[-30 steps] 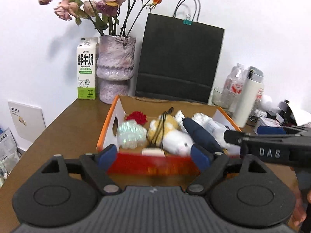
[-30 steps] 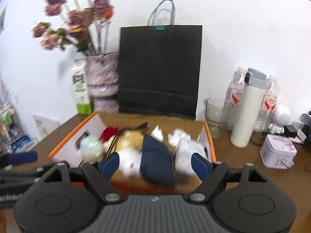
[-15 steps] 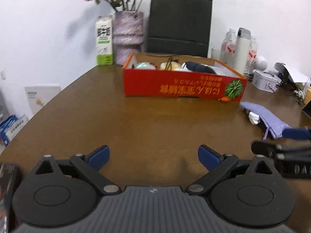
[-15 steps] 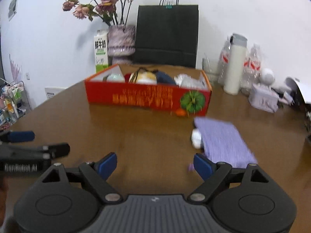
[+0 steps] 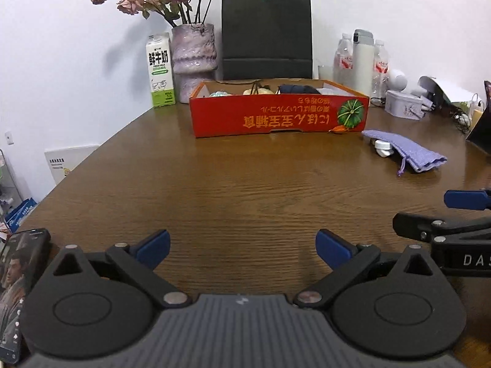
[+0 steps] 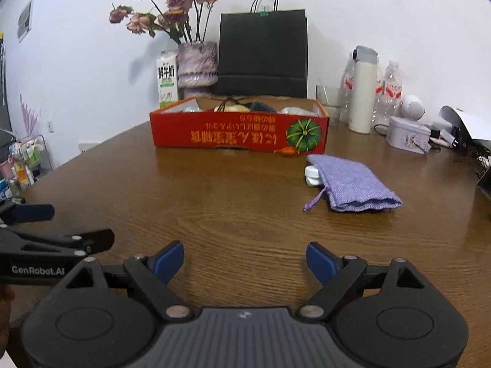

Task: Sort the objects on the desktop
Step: 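Move both tools back down toward the purple cloth bag, then grasp the purple cloth bag with the right tool while the left tool grasps the white earbuds, then carry the purple bag with the right tool while the left tool carries the earbuds over the box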

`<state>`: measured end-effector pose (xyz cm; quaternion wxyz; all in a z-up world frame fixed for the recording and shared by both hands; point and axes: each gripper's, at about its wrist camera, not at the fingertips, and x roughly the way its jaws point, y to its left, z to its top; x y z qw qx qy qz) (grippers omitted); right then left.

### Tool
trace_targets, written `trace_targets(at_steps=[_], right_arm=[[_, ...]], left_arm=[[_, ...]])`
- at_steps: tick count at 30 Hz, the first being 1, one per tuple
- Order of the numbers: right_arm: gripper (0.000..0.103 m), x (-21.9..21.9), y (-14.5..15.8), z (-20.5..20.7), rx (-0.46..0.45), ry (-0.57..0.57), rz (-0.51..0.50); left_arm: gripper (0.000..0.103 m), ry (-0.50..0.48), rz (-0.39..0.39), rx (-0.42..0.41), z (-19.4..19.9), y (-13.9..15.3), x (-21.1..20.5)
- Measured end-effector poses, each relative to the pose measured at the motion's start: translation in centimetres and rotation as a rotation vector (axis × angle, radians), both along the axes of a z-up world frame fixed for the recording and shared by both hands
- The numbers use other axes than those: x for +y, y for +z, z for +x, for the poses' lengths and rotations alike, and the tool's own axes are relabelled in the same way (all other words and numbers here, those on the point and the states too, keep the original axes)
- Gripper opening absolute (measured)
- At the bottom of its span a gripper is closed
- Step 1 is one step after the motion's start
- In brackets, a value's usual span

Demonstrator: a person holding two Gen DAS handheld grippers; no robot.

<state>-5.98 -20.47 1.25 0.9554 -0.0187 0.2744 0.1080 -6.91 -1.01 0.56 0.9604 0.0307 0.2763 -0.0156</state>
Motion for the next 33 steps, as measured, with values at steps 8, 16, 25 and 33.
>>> trace_targets(at_steps=[8, 16, 25, 33], right_arm=[[0.085, -3.0, 2.3, 4.0, -0.053, -0.035, -0.052], [0.063, -7.6, 1.3, 13.5, 0.107, -0.040, -0.044], [0.015, -14.2, -0.6, 16.4, 0.164, -0.067, 0.302], [0.015, -15.8, -1.2, 16.1, 0.146, -0.127, 0.380]], left_arm=[[0.103, -0.151, -0.107, 0.059, 4.2, 0.6, -2.1], [0.091, -0.323, -0.101, 0.045, 11.6, 1.6, -8.0], [0.073, -0.391, -0.119, 0.095, 16.8, 0.5, -12.0], [0.050, -0.408, -0.188, 0.174, 20.7, -0.1, -14.6]])
